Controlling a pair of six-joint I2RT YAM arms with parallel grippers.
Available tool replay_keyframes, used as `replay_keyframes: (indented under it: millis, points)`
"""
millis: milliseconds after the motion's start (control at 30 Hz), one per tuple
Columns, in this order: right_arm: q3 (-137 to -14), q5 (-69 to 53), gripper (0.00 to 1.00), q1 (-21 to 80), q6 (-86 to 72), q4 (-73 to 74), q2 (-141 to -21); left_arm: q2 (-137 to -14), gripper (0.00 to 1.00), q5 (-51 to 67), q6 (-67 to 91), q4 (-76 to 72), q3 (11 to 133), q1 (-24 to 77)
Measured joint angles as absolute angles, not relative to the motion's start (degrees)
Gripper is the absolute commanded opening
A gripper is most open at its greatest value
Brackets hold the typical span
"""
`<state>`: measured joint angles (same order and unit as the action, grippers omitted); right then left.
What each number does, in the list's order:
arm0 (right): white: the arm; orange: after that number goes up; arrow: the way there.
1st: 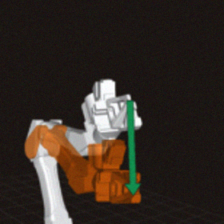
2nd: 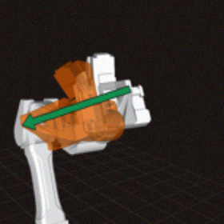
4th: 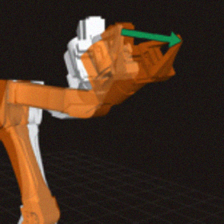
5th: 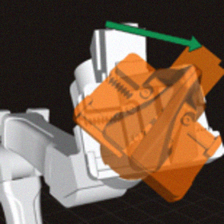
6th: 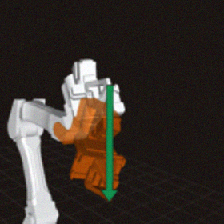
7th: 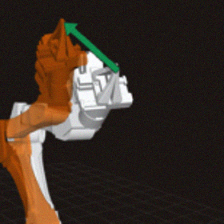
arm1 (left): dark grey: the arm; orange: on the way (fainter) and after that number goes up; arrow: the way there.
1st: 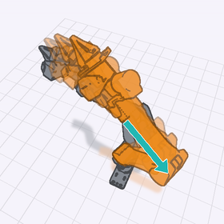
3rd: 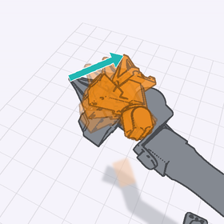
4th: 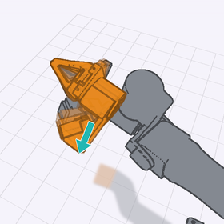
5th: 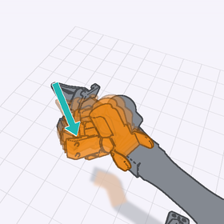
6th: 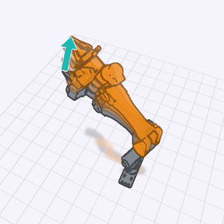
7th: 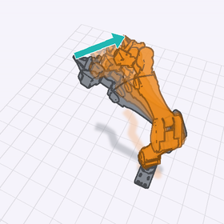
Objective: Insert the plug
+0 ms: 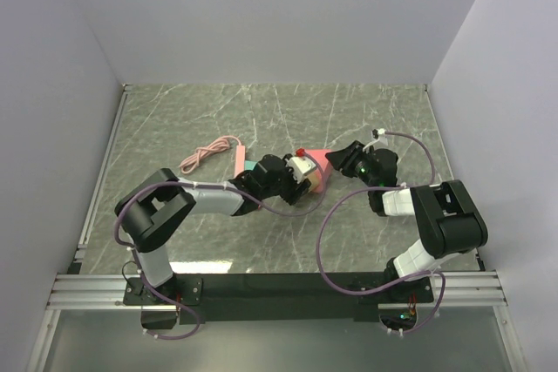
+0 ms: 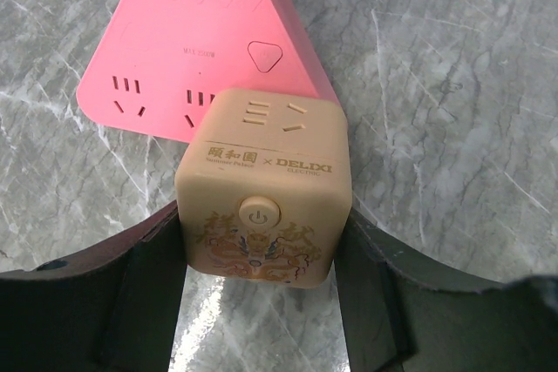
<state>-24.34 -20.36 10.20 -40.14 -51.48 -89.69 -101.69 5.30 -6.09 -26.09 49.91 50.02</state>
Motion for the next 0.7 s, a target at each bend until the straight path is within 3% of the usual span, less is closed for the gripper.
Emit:
replay_keyframes:
  millis: [333,700]
  points:
    - [-24.34,-20.32,0.0,10.07,-40.62,-54.98,-92.27,-103.0,0.0,9.78,-4.62,-32.38,47.72,48.07]
    - [-23.22,-17.78,0.0,9.47,-40.69,-58.85,-93.41,-106.61,0.01,15.68,-4.71,-25.82,54.52,45.71]
